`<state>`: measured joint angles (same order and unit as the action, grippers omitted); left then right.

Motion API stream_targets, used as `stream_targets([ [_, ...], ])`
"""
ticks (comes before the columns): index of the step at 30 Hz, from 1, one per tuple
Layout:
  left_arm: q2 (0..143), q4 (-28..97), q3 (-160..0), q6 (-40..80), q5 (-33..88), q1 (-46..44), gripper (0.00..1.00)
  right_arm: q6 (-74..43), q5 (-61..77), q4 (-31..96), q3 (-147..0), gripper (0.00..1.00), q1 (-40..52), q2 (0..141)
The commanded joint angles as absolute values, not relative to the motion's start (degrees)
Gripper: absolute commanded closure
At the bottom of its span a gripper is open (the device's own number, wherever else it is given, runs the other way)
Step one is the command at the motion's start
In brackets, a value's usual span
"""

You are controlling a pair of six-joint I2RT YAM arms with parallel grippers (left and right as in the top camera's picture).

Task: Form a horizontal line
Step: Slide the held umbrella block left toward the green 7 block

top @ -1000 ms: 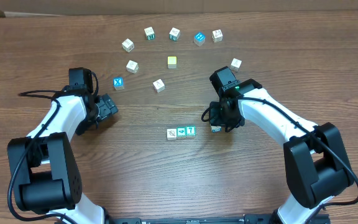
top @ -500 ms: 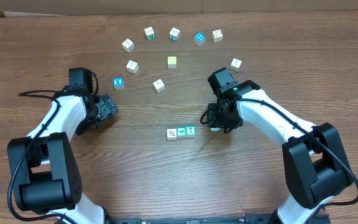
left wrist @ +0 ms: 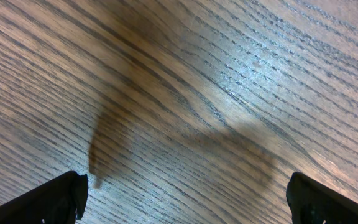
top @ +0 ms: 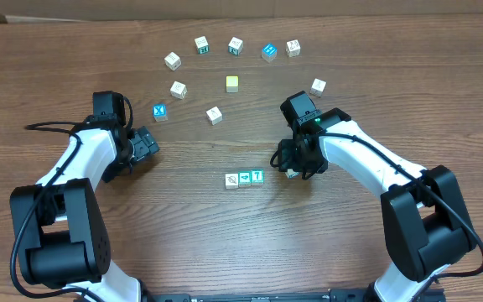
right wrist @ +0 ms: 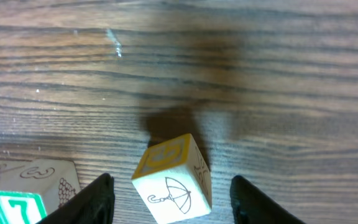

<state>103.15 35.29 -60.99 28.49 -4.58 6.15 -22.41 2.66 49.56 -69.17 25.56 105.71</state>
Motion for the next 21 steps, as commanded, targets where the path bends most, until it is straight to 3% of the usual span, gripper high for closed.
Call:
stream_targets([
  [1,103.8,35.3,-60.8,28.3,-4.9,6.3,0.00,-22.5,2.0,49.1,-68.7,0.38,25.9,106.0],
  [4,103.8,35.3,-60.8,28.3,-4.9,6.3,0.00,-22.4,2.0,49.1,-68.7,0.40,25.9,106.0],
  [11,103.8,35.3,-60.8,28.3,-4.9,6.3,0.00,-22.2,2.0,49.2,-68.7,0.55,25.9,106.0],
  [21,103.8,35.3,-60.8,28.3,-4.9,6.3,0.01,-22.2,2.0,49.6,-68.7,0.55,25.9,106.0],
])
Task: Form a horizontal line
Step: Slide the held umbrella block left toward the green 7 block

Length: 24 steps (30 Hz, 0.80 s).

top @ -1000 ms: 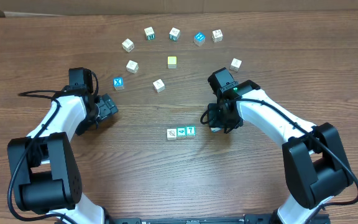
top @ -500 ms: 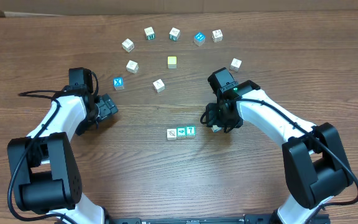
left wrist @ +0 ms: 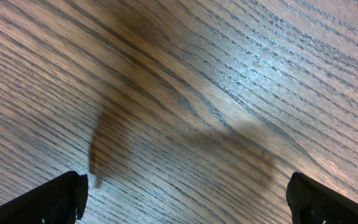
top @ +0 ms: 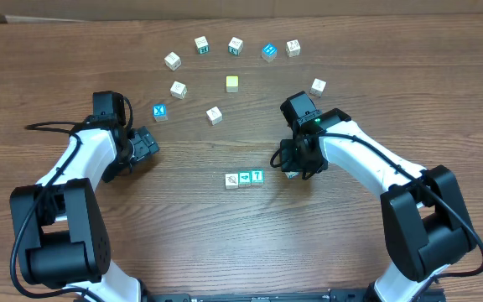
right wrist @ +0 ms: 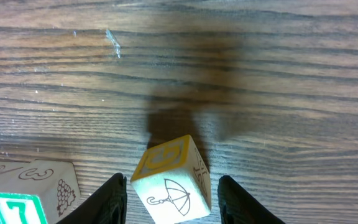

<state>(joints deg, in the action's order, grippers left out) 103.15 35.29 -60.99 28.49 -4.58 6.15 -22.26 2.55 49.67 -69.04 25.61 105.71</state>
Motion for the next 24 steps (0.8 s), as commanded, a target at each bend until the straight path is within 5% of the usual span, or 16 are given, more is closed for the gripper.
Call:
stream_targets([
  [1,103.8,35.3,-60.8,28.3,-4.9,6.3,0.01,-22.2,2.1,49.6,-68.6,0.56,25.9,106.0],
  [24,103.8,35.3,-60.8,28.3,-4.9,6.3,0.01,-22.7,3.9,50.2,-68.6,0.66,25.9,106.0],
])
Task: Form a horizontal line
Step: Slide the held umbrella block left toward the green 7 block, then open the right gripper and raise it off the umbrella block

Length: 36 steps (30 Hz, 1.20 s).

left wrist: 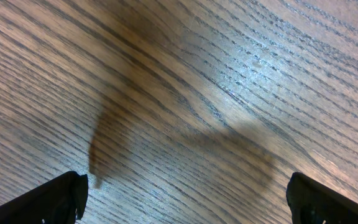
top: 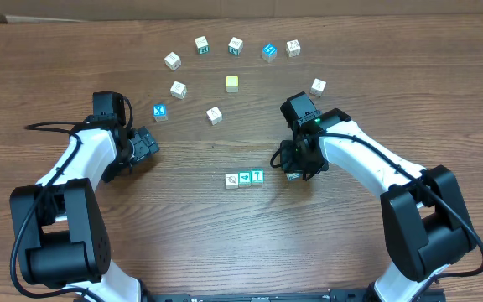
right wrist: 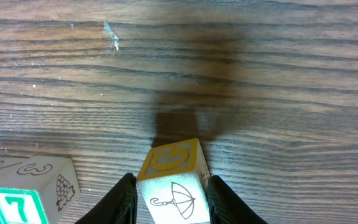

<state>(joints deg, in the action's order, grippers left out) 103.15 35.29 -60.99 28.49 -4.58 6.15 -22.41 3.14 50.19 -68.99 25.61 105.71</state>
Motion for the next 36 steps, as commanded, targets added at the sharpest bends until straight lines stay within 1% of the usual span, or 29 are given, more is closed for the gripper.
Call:
stream_targets([
  [1,103.8,35.3,-60.8,28.3,-4.9,6.3,0.00,-22.7,4.2,50.2,-68.6,0.66,25.9,106.0],
  [5,103.8,35.3,-60.8,28.3,-4.9,6.3,0.00,-22.7,6.2,49.5,-68.6,0.67,25.9,106.0],
  [36,103.8,35.3,-60.8,28.3,-4.9,6.3,0.01,-24.3,8.7,48.8,-69.1,0.66,25.9,106.0],
])
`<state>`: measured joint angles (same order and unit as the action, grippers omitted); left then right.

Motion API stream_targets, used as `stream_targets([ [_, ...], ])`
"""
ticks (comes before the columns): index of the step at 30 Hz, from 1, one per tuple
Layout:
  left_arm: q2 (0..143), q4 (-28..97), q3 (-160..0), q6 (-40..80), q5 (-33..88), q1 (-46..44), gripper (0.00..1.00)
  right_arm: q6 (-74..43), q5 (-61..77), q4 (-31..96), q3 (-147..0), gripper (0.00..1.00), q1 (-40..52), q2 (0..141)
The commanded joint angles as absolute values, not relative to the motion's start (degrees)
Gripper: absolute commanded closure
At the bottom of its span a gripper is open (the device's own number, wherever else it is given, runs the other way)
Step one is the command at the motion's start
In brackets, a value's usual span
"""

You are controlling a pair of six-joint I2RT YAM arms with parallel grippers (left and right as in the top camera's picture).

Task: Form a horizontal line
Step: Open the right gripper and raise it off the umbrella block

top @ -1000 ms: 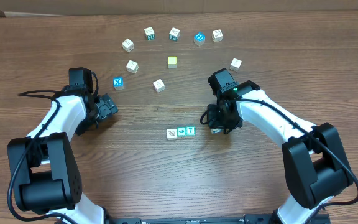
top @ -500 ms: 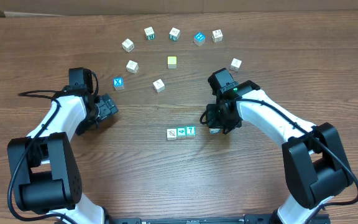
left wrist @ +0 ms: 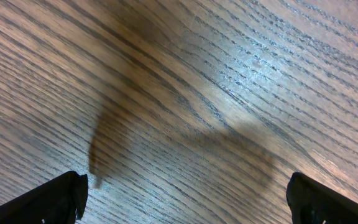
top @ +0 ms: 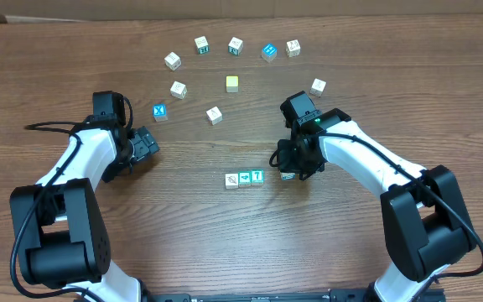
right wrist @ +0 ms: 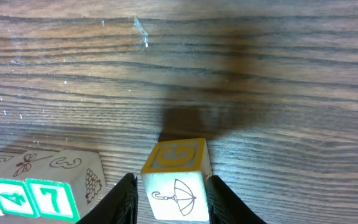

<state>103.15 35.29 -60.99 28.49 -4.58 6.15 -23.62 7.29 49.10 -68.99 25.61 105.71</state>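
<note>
A row of three blocks (top: 244, 179) lies at the table's middle; its right end, the green "7" block (right wrist: 48, 199), shows in the right wrist view. Just right of it, with a small gap, is a white block with a yellow letter top and an umbrella drawing (right wrist: 178, 180). My right gripper (right wrist: 169, 199) is shut on that block, a finger pressed against each side; in the overhead view the gripper (top: 290, 172) hides it. My left gripper (left wrist: 185, 205) hangs open over bare wood at the left (top: 145, 144), nothing between its fingers.
Several loose blocks lie scattered at the back: a yellow-green one (top: 232, 84), a blue one (top: 159, 111), a white one (top: 215, 115), another white one (top: 318, 86), and an arc of others along the far side (top: 236, 45).
My right gripper, shut on the umbrella block, has shifted a little left, so the row's end block stands closer to it. The left arm has not moved.
My right gripper's fingers stood wide apart around the tilted umbrella block. They were then closer to it, then shut on it with the block squared up. Now the held block is nearer the row's right end. The left gripper stayed open and still.
</note>
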Motion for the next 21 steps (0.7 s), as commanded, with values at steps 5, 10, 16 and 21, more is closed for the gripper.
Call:
stream_targets([
  [5,103.8,35.3,-60.8,28.3,-4.9,6.3,0.01,-27.0,9.3,48.5,-69.1,0.67,25.9,106.0],
  [10,103.8,35.3,-60.8,28.3,-4.9,6.3,0.01,-27.8,9.3,48.4,-69.1,0.67,25.9,106.0],
  [16,103.8,35.3,-60.8,28.3,-4.9,6.3,0.01,-28.3,9.4,48.3,-69.1,0.67,25.9,106.0],
  [21,103.8,35.3,-60.8,28.3,-4.9,6.3,0.00,-28.3,9.6,48.3,-69.1,0.67,25.9,106.0],
])
